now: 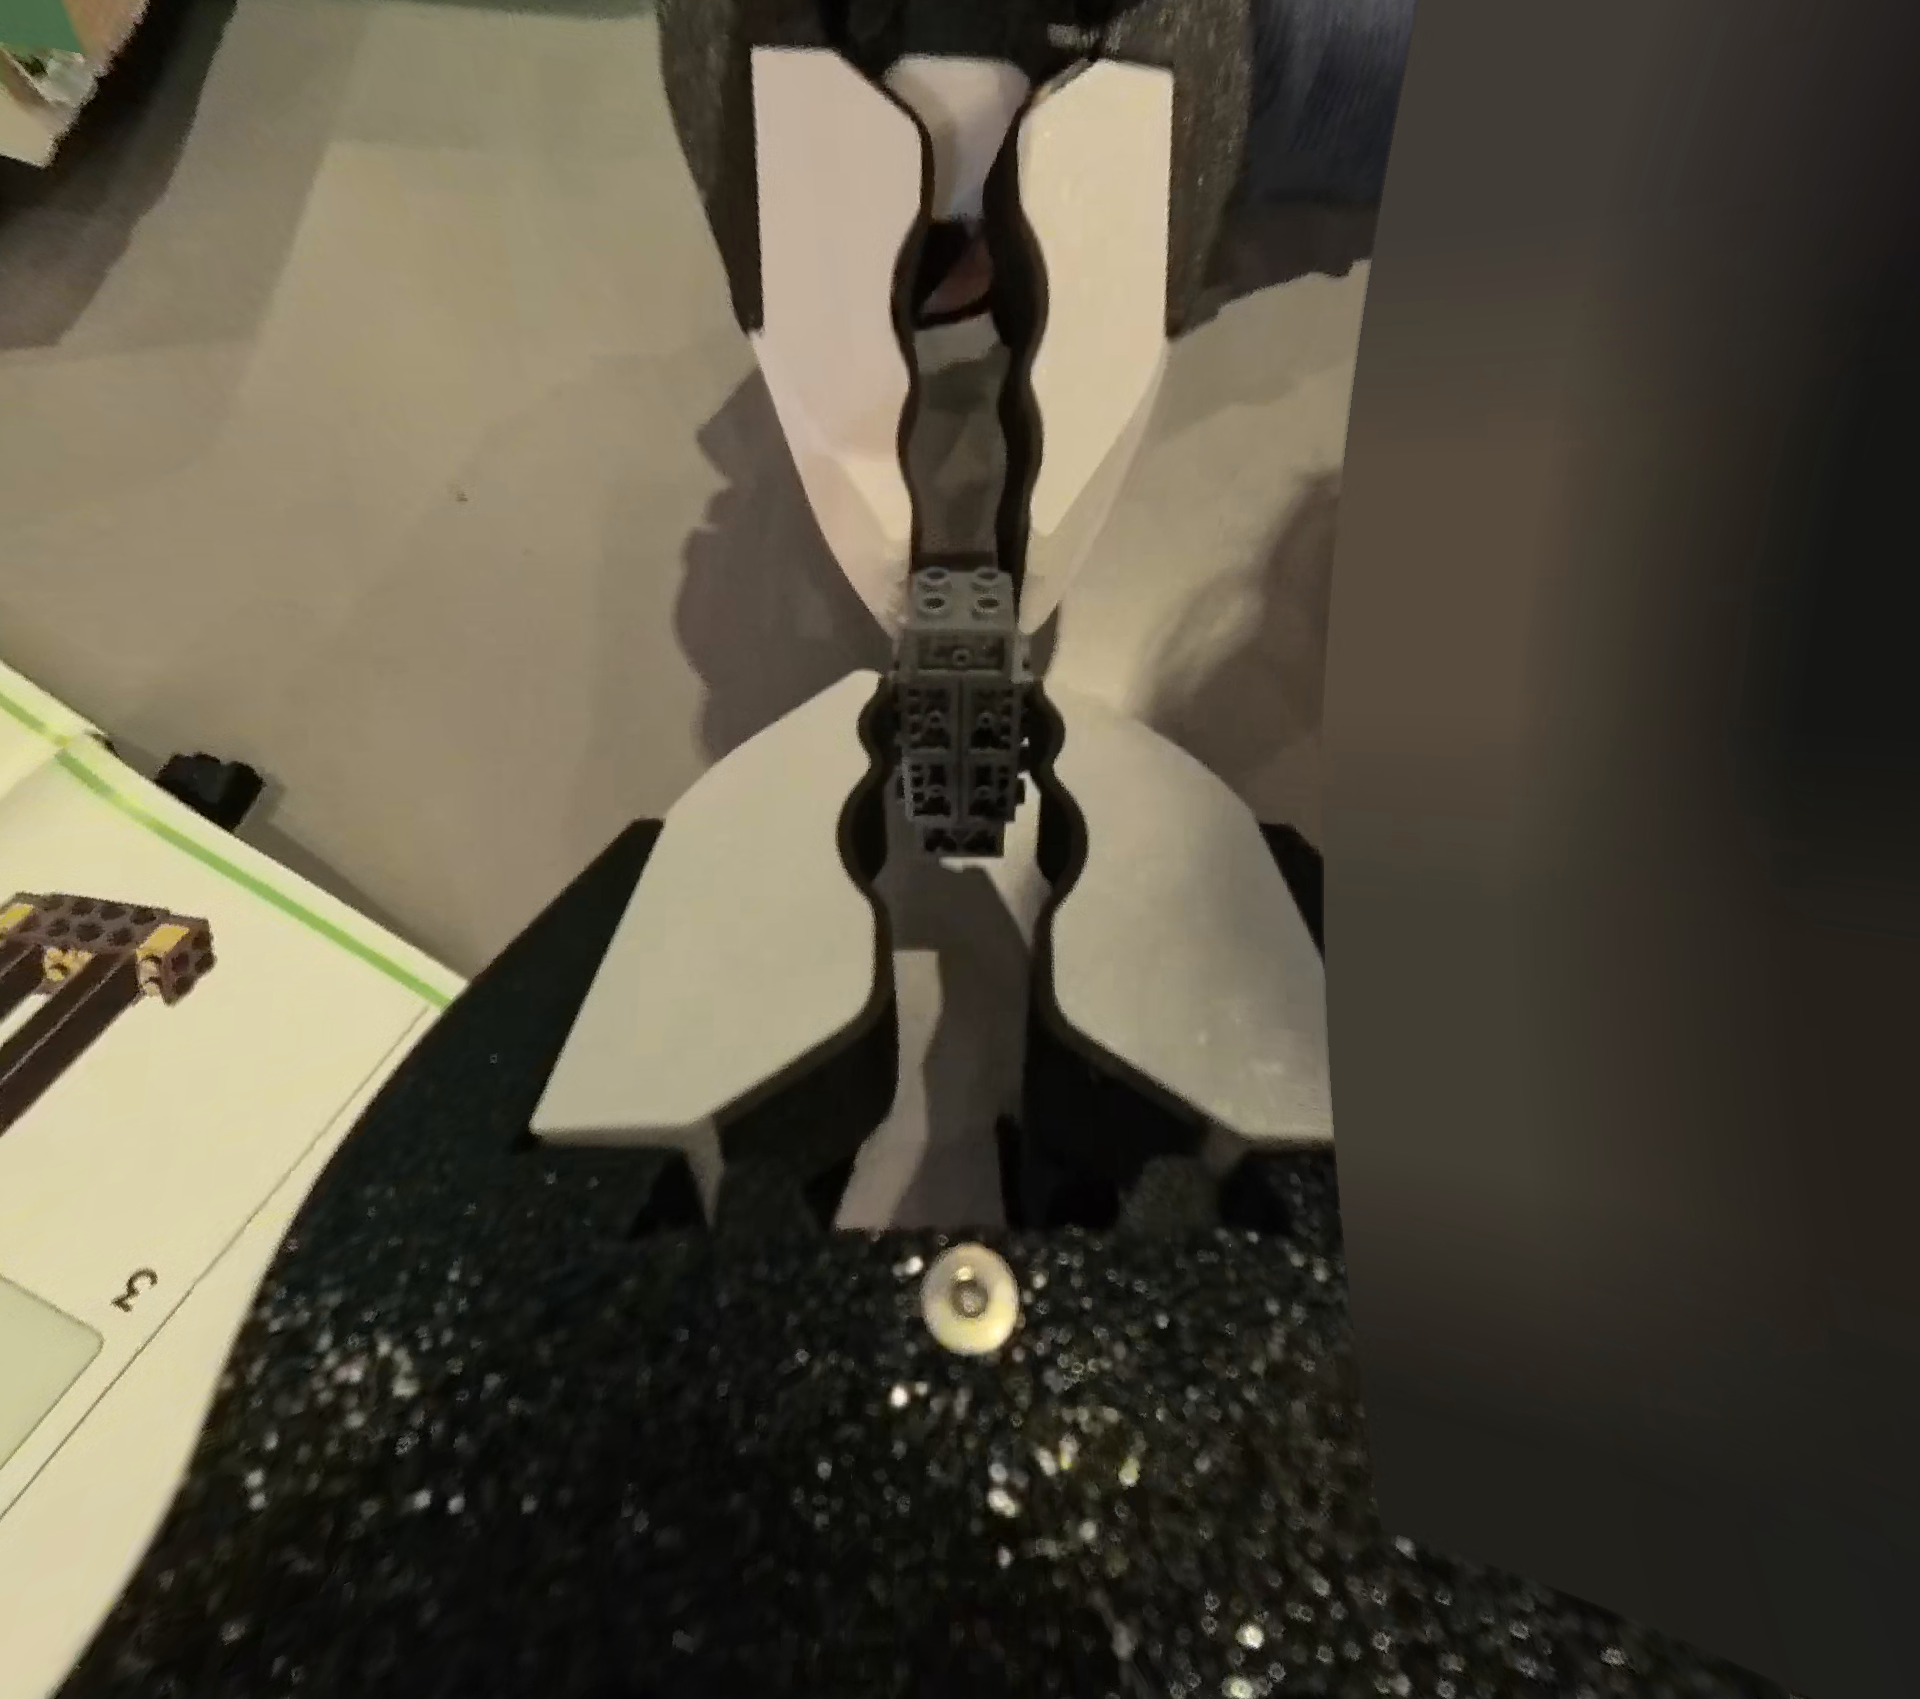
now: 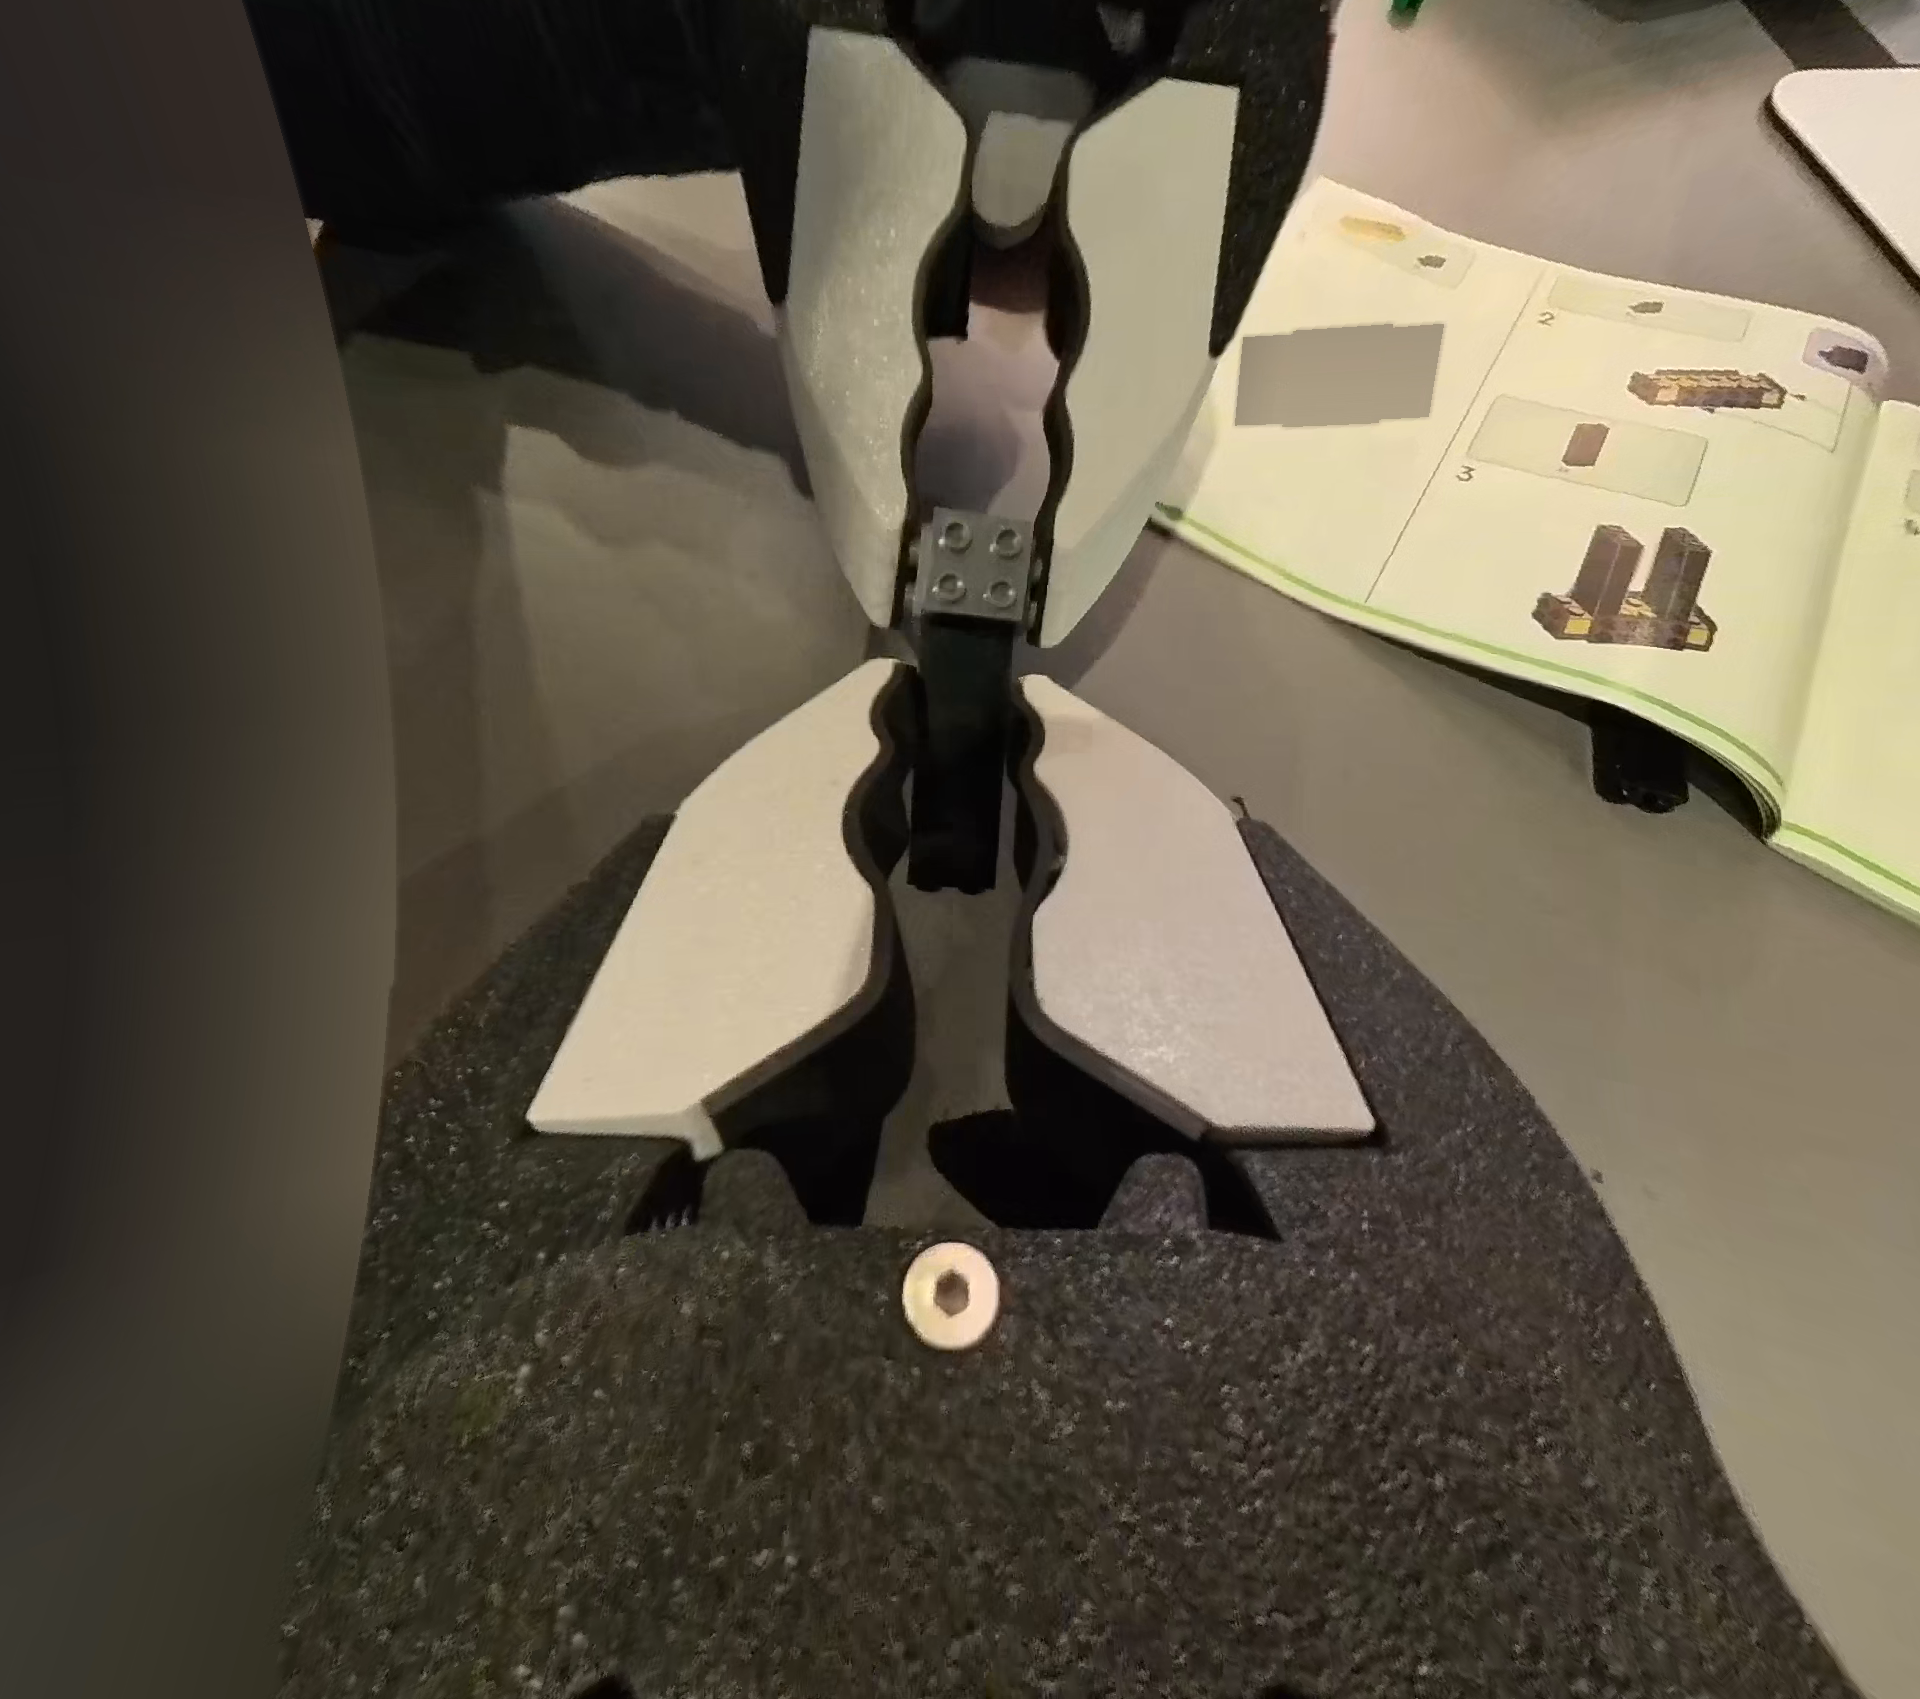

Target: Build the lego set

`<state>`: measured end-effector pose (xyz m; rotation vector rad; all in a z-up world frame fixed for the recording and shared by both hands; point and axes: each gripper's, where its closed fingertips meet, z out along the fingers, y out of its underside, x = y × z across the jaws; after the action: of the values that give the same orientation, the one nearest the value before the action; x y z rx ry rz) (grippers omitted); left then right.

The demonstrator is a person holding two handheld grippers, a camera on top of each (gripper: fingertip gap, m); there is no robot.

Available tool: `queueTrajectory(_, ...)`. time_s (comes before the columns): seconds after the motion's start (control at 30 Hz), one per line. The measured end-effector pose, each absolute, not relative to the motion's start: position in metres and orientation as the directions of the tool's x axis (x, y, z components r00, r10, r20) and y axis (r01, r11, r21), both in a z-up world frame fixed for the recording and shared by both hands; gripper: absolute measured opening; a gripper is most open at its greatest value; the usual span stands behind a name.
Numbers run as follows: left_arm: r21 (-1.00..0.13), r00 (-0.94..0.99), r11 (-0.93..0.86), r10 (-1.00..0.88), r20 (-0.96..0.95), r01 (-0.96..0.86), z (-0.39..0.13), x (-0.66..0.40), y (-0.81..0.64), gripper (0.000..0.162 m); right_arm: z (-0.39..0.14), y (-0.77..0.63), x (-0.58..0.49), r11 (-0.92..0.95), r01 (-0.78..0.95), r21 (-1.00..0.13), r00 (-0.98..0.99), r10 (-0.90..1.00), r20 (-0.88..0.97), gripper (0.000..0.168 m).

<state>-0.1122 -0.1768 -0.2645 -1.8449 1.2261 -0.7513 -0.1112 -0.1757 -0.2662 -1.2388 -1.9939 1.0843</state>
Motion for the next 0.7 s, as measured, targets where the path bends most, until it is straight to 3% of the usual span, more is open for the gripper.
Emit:
queueTrajectory(0.33,-0.852,0.353,-0.21,-0.935,0.032,-0.48,-0.265,-0.11,-0.177,0.024,-0.267,-0.176,-0.109,0.329,0.467,-0.821,-0.434,0.894,0.111,0.016)
queueTrajectory(0.7,-0.785,0.339,-0.161,-0.938,-0.066,-0.599,-0.277,-0.108,-0.176,0.024,-0.28,-0.175,-0.105,0.459,0.53,-0.713,-0.454,0.864,0.219,0.016)
